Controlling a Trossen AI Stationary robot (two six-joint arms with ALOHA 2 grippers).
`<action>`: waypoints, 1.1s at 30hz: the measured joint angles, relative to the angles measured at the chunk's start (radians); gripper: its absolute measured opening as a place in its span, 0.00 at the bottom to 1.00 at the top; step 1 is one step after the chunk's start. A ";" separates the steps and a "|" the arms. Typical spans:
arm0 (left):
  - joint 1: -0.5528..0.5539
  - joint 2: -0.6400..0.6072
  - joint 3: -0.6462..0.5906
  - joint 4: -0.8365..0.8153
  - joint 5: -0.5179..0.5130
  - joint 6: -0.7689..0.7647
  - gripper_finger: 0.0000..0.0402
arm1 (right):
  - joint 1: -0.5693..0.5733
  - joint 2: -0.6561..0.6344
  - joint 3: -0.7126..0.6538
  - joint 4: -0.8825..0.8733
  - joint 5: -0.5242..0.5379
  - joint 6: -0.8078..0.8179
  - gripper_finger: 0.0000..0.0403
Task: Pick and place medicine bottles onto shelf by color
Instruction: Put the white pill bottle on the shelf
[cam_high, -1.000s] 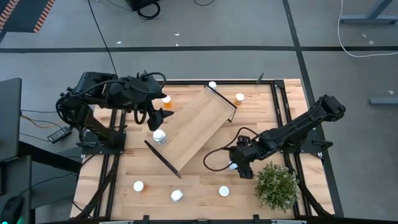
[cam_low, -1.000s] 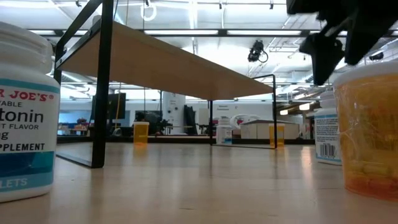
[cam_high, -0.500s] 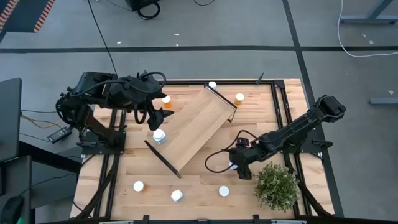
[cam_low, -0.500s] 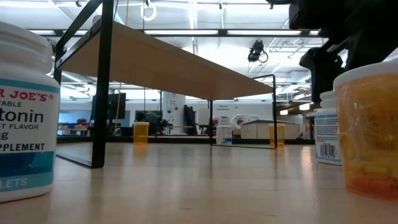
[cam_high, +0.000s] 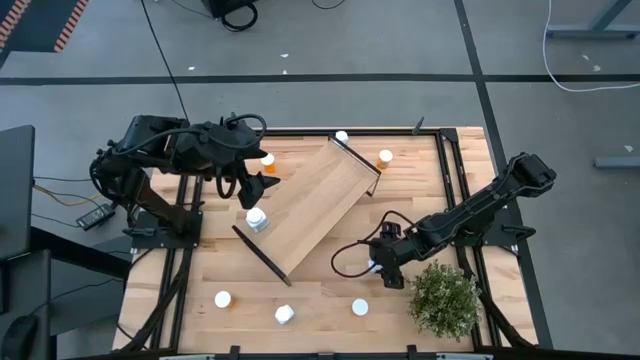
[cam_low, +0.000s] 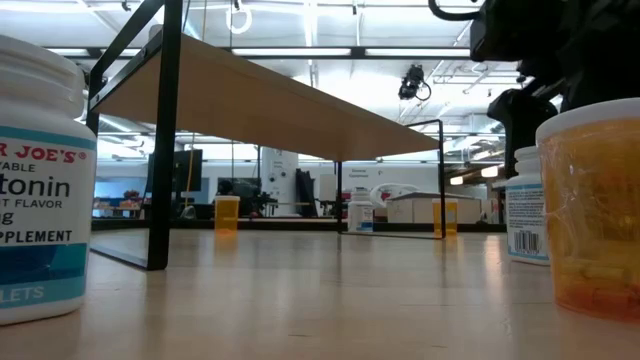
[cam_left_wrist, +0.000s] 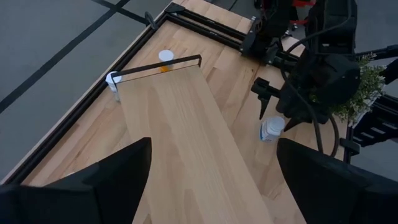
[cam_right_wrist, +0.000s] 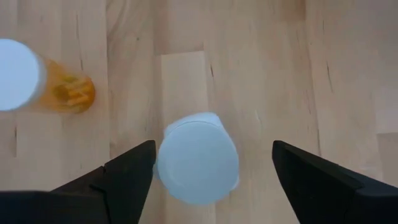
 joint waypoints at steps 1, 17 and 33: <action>0.000 0.000 0.000 0.000 0.000 0.000 0.88 | 0.000 0.000 0.000 0.000 0.000 0.000 0.79; 0.000 0.000 0.000 -0.002 0.000 -0.001 0.88 | 0.001 0.014 0.003 -0.002 -0.005 0.010 0.57; 0.000 0.000 0.000 -0.004 0.000 0.001 0.88 | -0.152 0.011 0.458 -0.458 0.135 -0.050 0.48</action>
